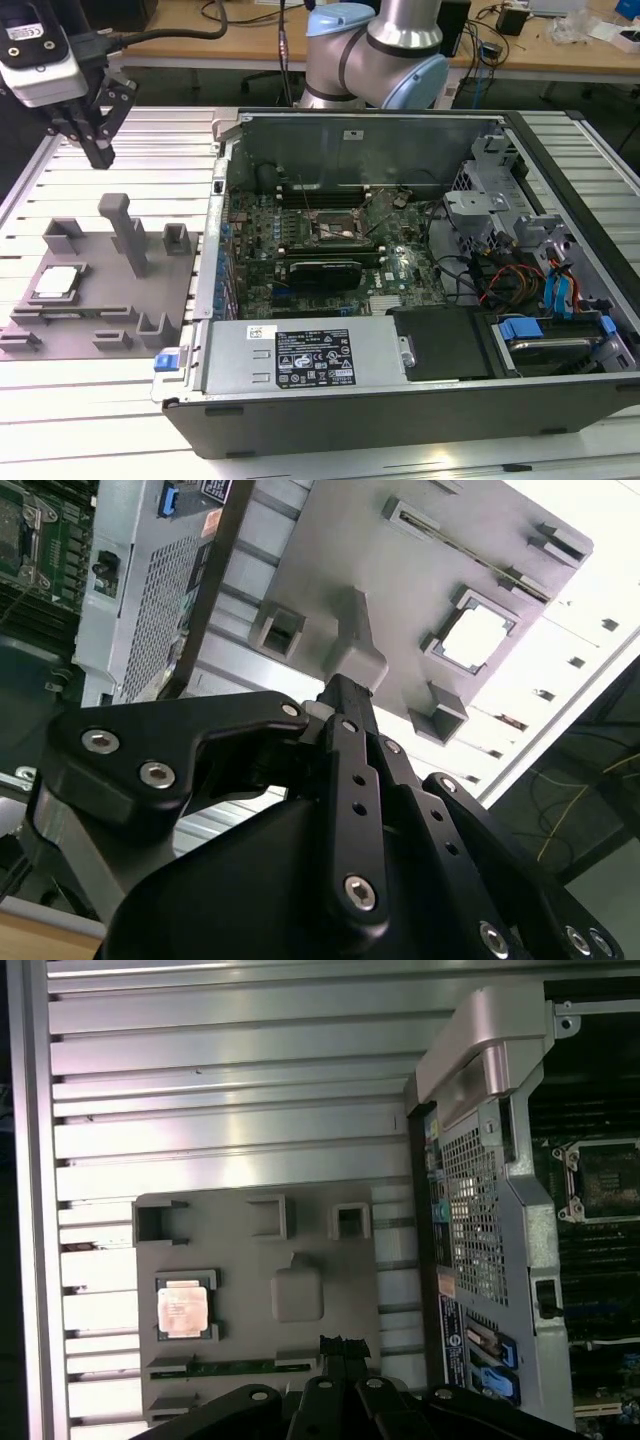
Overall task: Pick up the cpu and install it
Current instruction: 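Reach for the cpu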
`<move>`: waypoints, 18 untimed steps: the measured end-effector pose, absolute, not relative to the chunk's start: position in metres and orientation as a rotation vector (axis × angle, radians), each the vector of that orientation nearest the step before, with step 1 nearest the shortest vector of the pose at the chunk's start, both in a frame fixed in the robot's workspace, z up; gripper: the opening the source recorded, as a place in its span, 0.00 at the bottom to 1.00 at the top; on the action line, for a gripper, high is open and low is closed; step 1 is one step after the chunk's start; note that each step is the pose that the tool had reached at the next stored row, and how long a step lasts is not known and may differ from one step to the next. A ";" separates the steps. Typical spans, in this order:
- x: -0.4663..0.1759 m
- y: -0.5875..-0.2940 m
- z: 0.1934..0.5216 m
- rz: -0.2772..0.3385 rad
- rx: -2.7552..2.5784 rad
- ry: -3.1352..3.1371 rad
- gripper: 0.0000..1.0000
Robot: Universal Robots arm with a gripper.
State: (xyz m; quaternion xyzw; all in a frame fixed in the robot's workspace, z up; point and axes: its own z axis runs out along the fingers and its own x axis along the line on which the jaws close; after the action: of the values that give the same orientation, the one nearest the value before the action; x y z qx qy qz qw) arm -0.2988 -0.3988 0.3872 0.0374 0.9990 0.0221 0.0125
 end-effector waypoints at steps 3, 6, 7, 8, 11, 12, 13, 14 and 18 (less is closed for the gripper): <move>-0.303 -0.399 0.385 0.069 0.117 3.114 0.11; -0.307 -0.399 0.383 0.069 0.117 3.114 0.11; -0.308 -0.399 0.383 0.069 0.117 3.114 0.11; -0.309 -0.399 0.382 0.069 0.117 3.114 0.11; -0.313 -0.399 0.381 0.069 0.117 3.114 0.11; -0.315 -0.399 0.380 0.069 0.117 3.114 0.11; -0.316 -0.399 0.380 0.069 0.117 3.114 0.11; -0.317 -0.399 0.379 0.069 0.117 3.114 0.11; -0.322 -0.399 0.378 0.069 0.117 3.114 0.11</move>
State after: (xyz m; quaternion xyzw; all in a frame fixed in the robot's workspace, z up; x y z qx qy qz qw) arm -0.3215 -0.3989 0.3776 0.0374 0.9990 0.0221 0.0125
